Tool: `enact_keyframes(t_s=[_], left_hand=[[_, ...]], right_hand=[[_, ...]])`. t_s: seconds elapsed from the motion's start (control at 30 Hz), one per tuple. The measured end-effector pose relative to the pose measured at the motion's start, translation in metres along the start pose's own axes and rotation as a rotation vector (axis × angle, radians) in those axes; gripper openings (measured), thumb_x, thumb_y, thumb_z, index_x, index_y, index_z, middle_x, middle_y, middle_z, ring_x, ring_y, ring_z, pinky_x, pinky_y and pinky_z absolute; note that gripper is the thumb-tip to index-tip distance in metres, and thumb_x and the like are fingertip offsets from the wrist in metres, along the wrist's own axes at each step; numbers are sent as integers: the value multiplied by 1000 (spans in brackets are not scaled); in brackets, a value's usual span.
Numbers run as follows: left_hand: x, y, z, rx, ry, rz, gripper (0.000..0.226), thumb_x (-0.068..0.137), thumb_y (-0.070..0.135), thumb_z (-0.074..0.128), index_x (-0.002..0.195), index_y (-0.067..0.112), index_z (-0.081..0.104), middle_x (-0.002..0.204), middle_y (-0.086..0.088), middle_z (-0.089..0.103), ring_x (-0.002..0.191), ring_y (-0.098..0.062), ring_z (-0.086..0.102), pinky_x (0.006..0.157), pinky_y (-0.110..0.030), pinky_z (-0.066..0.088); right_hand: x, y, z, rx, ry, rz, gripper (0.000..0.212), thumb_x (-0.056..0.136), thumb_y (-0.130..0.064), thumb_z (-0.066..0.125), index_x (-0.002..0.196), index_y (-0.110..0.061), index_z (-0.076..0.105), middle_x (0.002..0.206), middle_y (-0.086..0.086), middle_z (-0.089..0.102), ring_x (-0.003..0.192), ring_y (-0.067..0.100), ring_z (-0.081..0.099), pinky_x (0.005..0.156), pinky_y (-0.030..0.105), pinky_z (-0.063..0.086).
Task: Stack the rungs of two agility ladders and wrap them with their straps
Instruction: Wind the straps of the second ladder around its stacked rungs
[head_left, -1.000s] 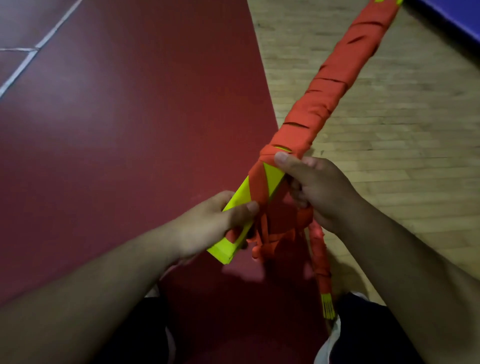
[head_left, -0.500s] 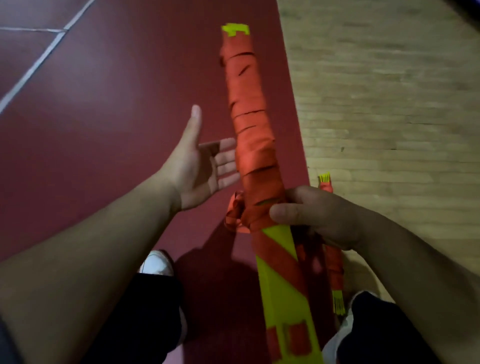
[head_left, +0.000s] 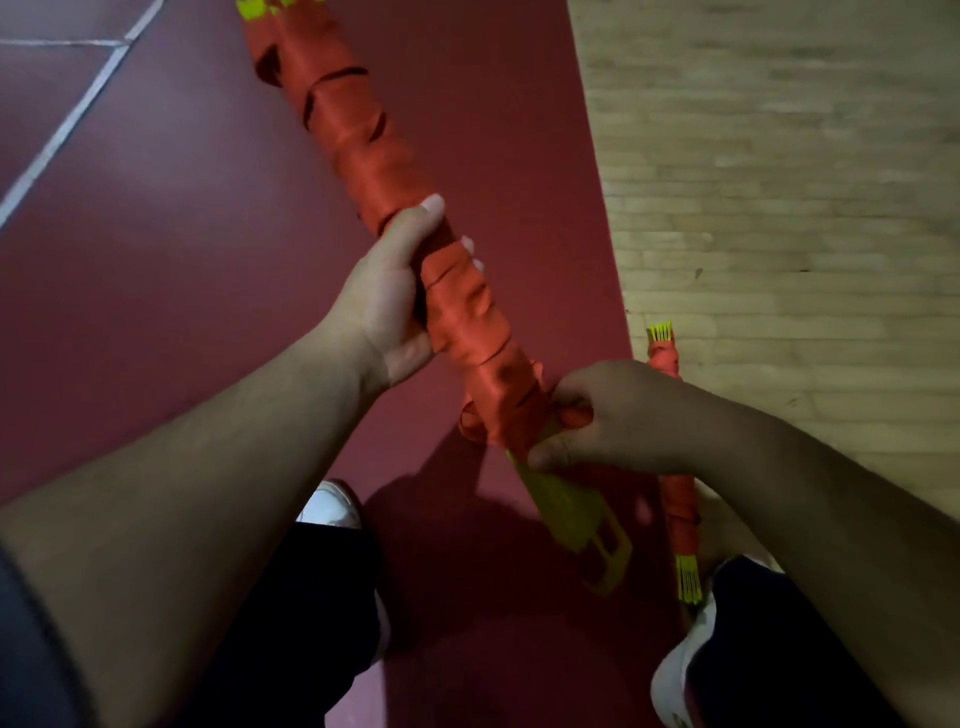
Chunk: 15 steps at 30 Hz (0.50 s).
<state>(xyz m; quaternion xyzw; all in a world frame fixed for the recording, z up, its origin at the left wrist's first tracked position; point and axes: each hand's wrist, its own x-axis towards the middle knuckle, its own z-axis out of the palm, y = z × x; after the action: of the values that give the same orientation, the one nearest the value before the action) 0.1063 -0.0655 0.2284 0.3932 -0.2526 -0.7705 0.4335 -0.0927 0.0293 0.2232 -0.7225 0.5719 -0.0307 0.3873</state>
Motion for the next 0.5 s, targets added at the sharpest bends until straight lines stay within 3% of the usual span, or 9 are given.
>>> enact_keyframes(t_s=[0.1,0.2,0.27,0.37,0.5], left_hand=[[2,7,-4,-53,-33,8,33,88,33,54,110,8,50,86,-9,60,74,-21,61,74,-34,54],[3,0,-1,70,8,45,32,93,36,61,105,7,54,84,-9,61,73,-21,64,75,-37,56],[4,-7,4,206,115,103,46,92,41,66,114,4,51,95,-11,66,81,-23,71,78,-44,59],[5,-10,5,263,179,112,58,87,48,69,125,9,49,107,-13,70,90,-26,74,78,-50,59],[0,0,0,191,-17,37,34,92,53,55,104,24,66,93,1,70,81,-15,68,69,-30,56]], right_hand=[[-3,-4,-1,-4,82,-33,28,60,-80,71,80,-68,57,85,-41,61,81,-19,56,57,7,39],[-4,-7,3,-82,118,11,58,47,-93,61,80,-45,61,79,-20,66,75,-4,60,60,18,42],[-3,-8,9,-202,136,45,70,45,-94,60,81,-34,59,77,-14,62,73,3,59,63,30,47],[-2,-7,12,-284,196,53,52,62,-75,71,79,-29,54,72,-12,54,76,15,59,65,31,44],[-7,2,-3,81,121,26,29,74,-47,81,69,-30,57,62,-20,61,59,-2,56,54,16,40]])
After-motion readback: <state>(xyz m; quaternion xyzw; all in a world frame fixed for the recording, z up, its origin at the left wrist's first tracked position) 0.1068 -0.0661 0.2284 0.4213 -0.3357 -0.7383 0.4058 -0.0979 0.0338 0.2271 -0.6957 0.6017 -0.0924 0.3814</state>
